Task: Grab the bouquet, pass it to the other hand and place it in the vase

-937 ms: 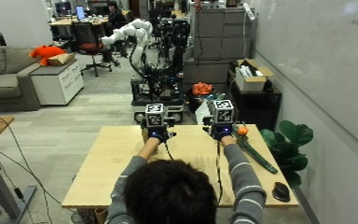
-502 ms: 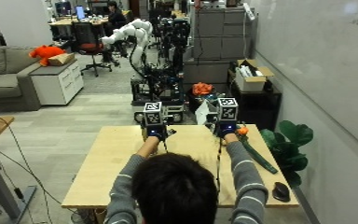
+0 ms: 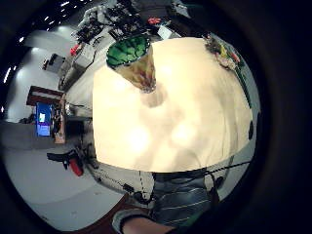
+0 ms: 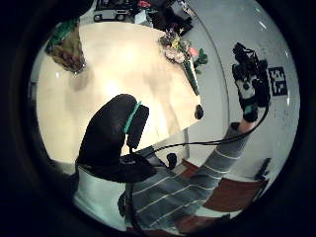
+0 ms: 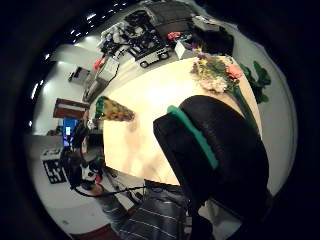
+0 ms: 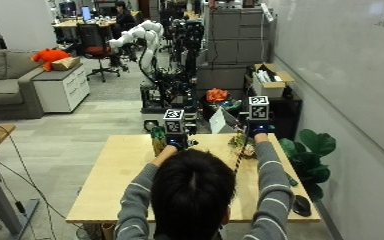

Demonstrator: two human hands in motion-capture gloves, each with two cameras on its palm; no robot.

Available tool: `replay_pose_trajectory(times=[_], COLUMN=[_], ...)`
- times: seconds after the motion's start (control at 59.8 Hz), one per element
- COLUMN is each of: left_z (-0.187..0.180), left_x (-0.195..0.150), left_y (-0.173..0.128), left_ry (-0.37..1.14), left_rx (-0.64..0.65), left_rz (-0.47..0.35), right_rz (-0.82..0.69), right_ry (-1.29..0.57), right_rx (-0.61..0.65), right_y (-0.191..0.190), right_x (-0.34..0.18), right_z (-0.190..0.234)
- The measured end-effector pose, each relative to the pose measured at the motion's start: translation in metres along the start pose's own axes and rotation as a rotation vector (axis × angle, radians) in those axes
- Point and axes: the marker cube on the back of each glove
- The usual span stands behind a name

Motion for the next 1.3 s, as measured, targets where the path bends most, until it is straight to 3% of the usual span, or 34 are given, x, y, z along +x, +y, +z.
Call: replay_pose_trajectory(times=[0.1,0.167,0.268,0.351,0.452,0.519,0.586,0.636,0.686,0.77,0.803,0.903,1.054,1.205,1.305], left_z=[0.011,0.01,-0.006,0.023,0.032,0.039,0.043,0.046,0.051,0.066,0.066,0.067,0.074,0.077,0.078], left_x=[-0.006,-0.007,0.013,-0.013,-0.007,-0.004,-0.005,-0.006,-0.006,0.004,0.011,0.016,0.011,0.004,0.0], left_y=[-0.006,-0.003,0.006,-0.028,-0.031,-0.024,-0.019,-0.022,-0.029,-0.049,-0.049,-0.05,-0.053,-0.054,-0.052], left_ry=[-0.049,-0.051,0.016,-0.086,-0.043,-0.029,-0.047,-0.044,-0.057,0.003,0.04,0.026,-0.025,-0.045,-0.049], left_rx=[-0.063,-0.085,-0.004,0.0,-0.032,-0.127,-0.182,-0.171,-0.147,-0.103,-0.084,-0.054,-0.079,-0.061,-0.058], left_rz=[-0.076,-0.093,0.081,-0.036,-0.004,0.002,-0.09,-0.11,-0.073,0.094,0.123,0.101,0.069,0.051,0.045], right_rz=[0.055,0.119,0.169,0.245,0.32,0.364,0.351,0.35,0.399,0.405,0.407,0.316,0.343,0.419,0.405], right_ry=[-0.026,-0.076,-0.107,-0.079,-0.079,-0.1,-0.141,-0.169,-0.182,-0.211,-0.209,-0.226,-0.25,-0.191,-0.187], right_rx=[-0.031,-0.054,-0.053,-0.037,-0.016,-0.008,-0.018,0.007,0.012,-0.034,-0.048,-0.046,-0.236,-0.26,-0.199], right_y=[-0.002,-0.039,-0.029,-0.02,-0.032,-0.039,-0.041,-0.044,-0.045,-0.044,-0.043,-0.045,-0.023,-0.017,-0.021], right_x=[0.03,0.06,0.089,0.114,0.139,0.158,0.166,0.172,0.181,0.185,0.185,0.18,0.168,0.164,0.162], right_z=[-0.005,0.016,0.008,0.005,0.023,0.048,0.068,0.083,0.101,0.135,0.146,0.176,0.233,0.285,0.304])
